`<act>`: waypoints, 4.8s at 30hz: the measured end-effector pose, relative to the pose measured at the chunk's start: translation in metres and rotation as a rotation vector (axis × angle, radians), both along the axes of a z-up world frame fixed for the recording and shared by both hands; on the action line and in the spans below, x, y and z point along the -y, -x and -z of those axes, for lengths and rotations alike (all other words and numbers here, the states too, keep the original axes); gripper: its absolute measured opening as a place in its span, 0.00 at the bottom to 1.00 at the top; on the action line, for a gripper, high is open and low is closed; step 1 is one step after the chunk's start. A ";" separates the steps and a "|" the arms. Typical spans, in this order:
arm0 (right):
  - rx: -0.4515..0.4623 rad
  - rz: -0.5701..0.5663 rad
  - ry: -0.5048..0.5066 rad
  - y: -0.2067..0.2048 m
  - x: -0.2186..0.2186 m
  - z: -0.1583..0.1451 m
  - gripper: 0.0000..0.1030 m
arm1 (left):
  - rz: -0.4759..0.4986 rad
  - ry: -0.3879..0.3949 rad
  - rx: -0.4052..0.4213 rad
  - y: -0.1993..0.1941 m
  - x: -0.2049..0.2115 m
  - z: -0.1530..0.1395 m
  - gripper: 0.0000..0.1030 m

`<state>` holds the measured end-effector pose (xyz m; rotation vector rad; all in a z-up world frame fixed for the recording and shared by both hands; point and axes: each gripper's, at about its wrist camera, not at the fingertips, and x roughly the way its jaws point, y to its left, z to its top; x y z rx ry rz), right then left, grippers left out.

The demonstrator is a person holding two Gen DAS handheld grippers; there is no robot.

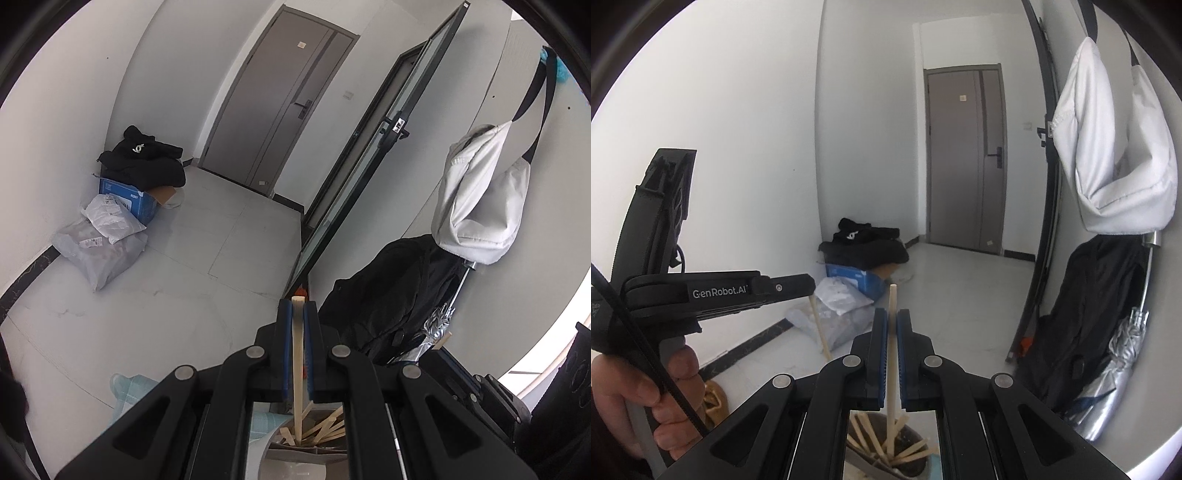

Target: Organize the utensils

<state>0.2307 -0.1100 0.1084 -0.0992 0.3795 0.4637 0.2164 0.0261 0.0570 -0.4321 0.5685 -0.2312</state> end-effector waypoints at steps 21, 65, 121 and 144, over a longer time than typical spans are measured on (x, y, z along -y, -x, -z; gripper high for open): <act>-0.230 0.031 -0.027 -0.002 0.012 0.076 0.04 | 0.128 -0.033 -0.085 0.012 0.014 0.044 0.03; -0.125 0.150 -0.171 0.132 0.058 0.009 0.60 | 0.015 -0.192 0.014 0.141 0.003 -0.033 0.76; -0.007 0.308 -0.116 0.248 0.072 0.057 1.00 | -0.118 -0.238 0.074 0.214 -0.010 0.044 0.99; 0.011 0.303 -0.084 0.251 0.067 0.056 1.00 | -0.111 -0.263 0.069 0.214 -0.010 0.045 0.99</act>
